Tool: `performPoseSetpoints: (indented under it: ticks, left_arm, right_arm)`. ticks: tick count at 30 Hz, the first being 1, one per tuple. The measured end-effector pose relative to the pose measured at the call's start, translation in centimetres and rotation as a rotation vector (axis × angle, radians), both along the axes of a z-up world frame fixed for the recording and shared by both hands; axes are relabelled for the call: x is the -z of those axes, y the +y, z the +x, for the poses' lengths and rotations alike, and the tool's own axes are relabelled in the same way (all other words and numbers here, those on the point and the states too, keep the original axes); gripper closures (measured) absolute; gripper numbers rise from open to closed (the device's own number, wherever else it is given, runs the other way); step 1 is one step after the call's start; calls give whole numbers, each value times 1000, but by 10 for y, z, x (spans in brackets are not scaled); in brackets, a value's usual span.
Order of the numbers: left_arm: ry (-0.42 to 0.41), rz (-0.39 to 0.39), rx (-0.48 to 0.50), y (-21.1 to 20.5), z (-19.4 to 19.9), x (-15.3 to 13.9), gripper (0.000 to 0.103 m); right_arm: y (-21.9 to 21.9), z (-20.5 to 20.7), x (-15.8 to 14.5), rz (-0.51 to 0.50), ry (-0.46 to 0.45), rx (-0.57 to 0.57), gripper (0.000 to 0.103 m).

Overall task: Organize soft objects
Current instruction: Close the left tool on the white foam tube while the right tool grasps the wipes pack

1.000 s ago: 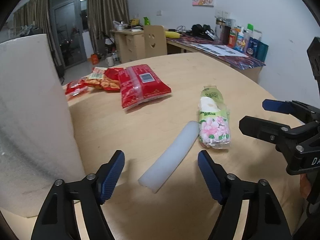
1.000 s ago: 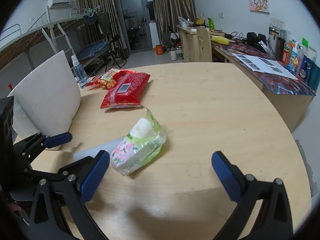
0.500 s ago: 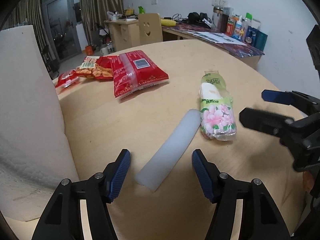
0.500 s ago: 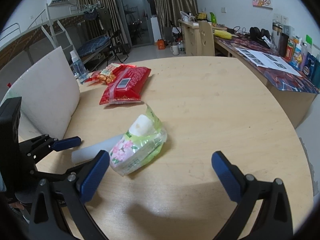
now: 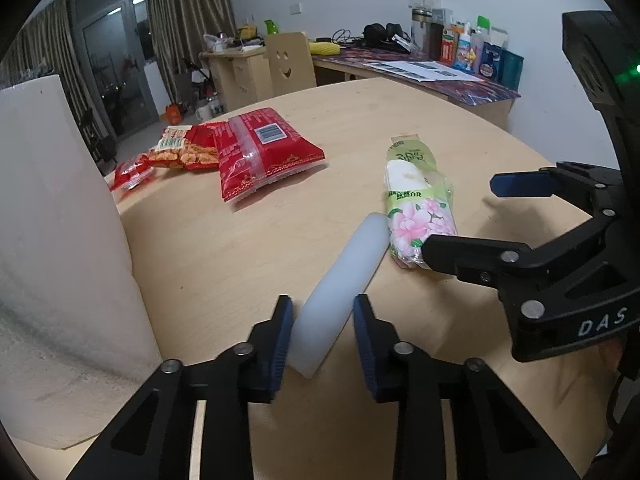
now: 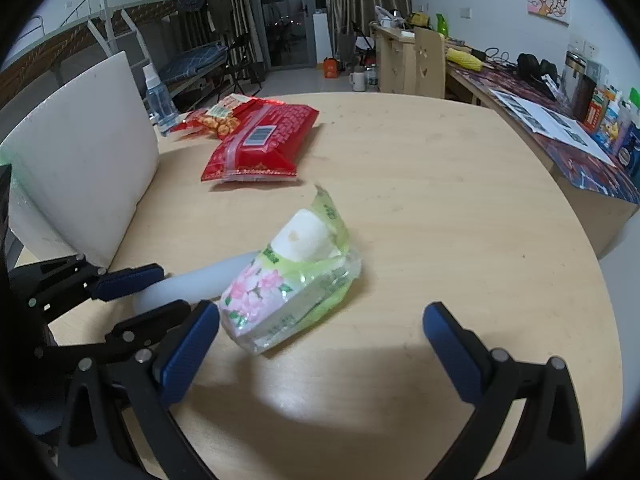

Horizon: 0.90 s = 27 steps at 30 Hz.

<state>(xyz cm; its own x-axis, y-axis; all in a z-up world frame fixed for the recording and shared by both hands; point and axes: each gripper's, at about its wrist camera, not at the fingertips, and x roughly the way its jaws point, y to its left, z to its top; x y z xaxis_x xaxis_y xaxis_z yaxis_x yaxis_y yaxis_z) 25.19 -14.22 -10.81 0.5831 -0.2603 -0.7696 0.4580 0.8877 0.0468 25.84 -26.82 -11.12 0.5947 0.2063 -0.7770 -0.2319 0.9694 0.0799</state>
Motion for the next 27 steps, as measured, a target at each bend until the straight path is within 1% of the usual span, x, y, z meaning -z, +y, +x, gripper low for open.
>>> performPoseSetpoints:
  ticks: [1, 5, 9, 12, 16, 21, 23, 24, 27]
  left_arm:
    - [3, -2, 1, 1, 0, 0, 78]
    - [7, 5, 9, 2, -2, 0, 83]
    - [7, -15, 0, 6, -3, -3, 91]
    - [6, -39, -1, 10, -5, -6, 93]
    - [-6, -33, -15, 12, -6, -8, 93]
    - [-20, -55, -10, 14, -10, -12, 93]
    - [-31, -43, -8, 13, -12, -13, 93]
    - [-30, -44, -8, 13, -12, -13, 93]
    - [-31, -53, -10, 14, -12, -13, 93]
  right_arm:
    - [1, 0, 0, 0, 0, 0, 0]
    - [5, 1, 0, -7, 4, -4, 0]
    - [7, 4, 3, -7, 18, -5, 0]
    - [7, 5, 4, -9, 24, -3, 0]
    - [8, 5, 3, -8, 20, -1, 1]
    - [10, 6, 4, -7, 27, -3, 13]
    - [12, 6, 4, -14, 28, -3, 21]
    - [13, 6, 5, -18, 28, -4, 22]
    - [14, 7, 7, -33, 37, -1, 38]
